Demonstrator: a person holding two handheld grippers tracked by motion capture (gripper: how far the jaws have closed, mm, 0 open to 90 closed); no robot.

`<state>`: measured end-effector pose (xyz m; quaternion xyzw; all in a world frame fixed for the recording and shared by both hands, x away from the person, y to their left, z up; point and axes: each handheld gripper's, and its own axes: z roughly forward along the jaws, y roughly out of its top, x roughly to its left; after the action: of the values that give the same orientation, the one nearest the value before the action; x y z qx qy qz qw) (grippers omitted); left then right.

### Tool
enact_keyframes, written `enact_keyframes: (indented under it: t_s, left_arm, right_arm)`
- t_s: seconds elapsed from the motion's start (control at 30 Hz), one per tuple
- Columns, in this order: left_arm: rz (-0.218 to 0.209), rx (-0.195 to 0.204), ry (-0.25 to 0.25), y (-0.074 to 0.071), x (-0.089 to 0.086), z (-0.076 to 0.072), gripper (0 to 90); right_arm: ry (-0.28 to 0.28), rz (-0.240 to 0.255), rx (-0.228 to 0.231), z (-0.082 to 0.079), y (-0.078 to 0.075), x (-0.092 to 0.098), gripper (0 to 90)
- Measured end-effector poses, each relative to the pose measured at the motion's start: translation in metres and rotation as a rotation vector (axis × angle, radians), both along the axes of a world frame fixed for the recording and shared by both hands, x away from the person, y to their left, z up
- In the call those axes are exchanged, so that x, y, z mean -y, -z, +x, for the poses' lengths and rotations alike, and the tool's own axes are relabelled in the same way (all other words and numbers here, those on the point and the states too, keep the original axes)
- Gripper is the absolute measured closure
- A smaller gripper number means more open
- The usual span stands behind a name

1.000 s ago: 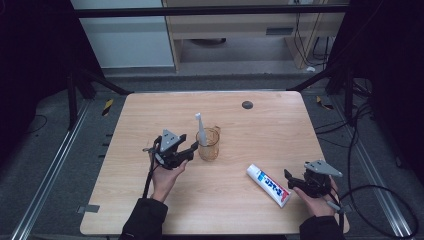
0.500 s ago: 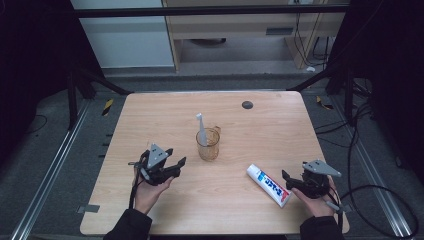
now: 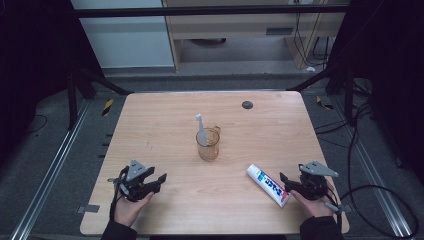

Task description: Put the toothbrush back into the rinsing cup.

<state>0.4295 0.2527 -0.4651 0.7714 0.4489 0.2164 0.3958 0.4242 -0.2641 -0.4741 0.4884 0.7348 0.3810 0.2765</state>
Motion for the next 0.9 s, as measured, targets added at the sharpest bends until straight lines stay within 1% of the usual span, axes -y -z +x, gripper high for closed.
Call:
enact_keyframes:
  t_s: [0.03, 0.13, 0.27, 0.3, 0.33, 0.43, 0.5, 0.57, 0.67, 0.73, 0.77, 0.83, 0.9]
  left_arm:
    - [0.000, -0.005, -0.009, 0.000, -0.003, -0.001, 45.9]
    - [0.003, 0.004, -0.032, 0.001, -0.011, -0.003, 47.0]
    - [0.004, 0.015, -0.058, 0.004, -0.016, -0.001, 48.9]
    - [0.009, 0.018, -0.054, 0.005, -0.016, -0.001, 48.9]
    - [0.011, 0.019, -0.051, 0.006, -0.015, 0.000, 49.0]
    - [0.037, 0.020, -0.046, 0.008, -0.013, 0.000, 49.4]
    - [0.039, 0.018, -0.050, 0.009, -0.013, 0.001, 49.7]
    - [0.049, 0.037, -0.058, 0.008, -0.014, 0.001, 51.2]
    - [0.050, 0.057, -0.069, 0.007, -0.017, 0.002, 52.4]
    - [0.057, 0.055, -0.078, 0.008, -0.019, 0.003, 52.8]
    - [0.056, 0.054, -0.081, 0.008, -0.019, 0.003, 53.3]
    - [0.057, 0.052, -0.085, 0.008, -0.020, 0.004, 53.8]
    - [0.060, 0.047, -0.088, 0.008, -0.021, 0.004, 53.8]
  right_arm:
    - [-0.004, -0.006, -0.001, 0.000, 0.000, 0.000, 27.8]
    - [-0.021, -0.012, -0.016, -0.001, 0.002, 0.000, 32.2]
    - [-0.045, -0.020, -0.052, -0.002, 0.005, 0.000, 39.9]
    - [-0.051, -0.020, -0.061, -0.003, 0.006, 0.000, 40.9]
    - [-0.060, -0.031, -0.065, -0.004, 0.007, 0.001, 43.0]
    - [-0.063, -0.025, -0.083, -0.006, 0.008, 0.002, 47.7]
    - [-0.067, -0.019, -0.089, -0.008, 0.008, 0.003, 50.4]
    - [-0.068, -0.017, -0.098, -0.010, 0.008, 0.002, 52.9]
    - [-0.080, -0.012, -0.110, -0.013, 0.007, 0.002, 58.1]
    - [-0.078, -0.003, -0.124, -0.014, 0.006, 0.002, 61.2]
    - [-0.081, -0.007, -0.120, -0.014, 0.007, 0.003, 62.4]
    - [-0.081, -0.004, -0.132, -0.015, 0.006, 0.002, 65.2]
    - [-0.083, -0.017, -0.133, -0.014, 0.007, 0.002, 68.9]
